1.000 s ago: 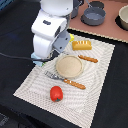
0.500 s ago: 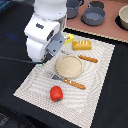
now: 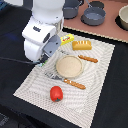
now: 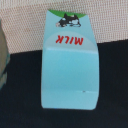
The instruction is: Interact with the objects in diverse but meaningful ways.
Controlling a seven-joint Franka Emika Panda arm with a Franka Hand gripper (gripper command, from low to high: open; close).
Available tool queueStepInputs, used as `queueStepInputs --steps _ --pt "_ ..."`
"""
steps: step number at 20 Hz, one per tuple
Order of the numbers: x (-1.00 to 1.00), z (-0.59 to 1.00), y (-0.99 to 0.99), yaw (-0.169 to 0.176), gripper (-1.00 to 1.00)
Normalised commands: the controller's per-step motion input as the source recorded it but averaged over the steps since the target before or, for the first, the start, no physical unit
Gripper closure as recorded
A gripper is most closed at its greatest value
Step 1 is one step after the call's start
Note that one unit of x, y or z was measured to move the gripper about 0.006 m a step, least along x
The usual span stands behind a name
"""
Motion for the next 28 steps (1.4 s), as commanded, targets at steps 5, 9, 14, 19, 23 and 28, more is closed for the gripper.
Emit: queueStepInputs --steps 5,9,14,19,23,28 --pt "-0.7 -0.43 0.0 -0.118 -1.0" --pt "-0.71 -0.28 0.02 -0.093 -1.0" --pt "-0.55 -0.13 0.06 -0.06 -1.0" --pt "-0.35 -0.08 0.12 -0.036 1.0" --pt "-0.24 -0.07 0.15 -0.025 1.0" --pt "-0.34 -0.21 0.18 -0.005 1.0"
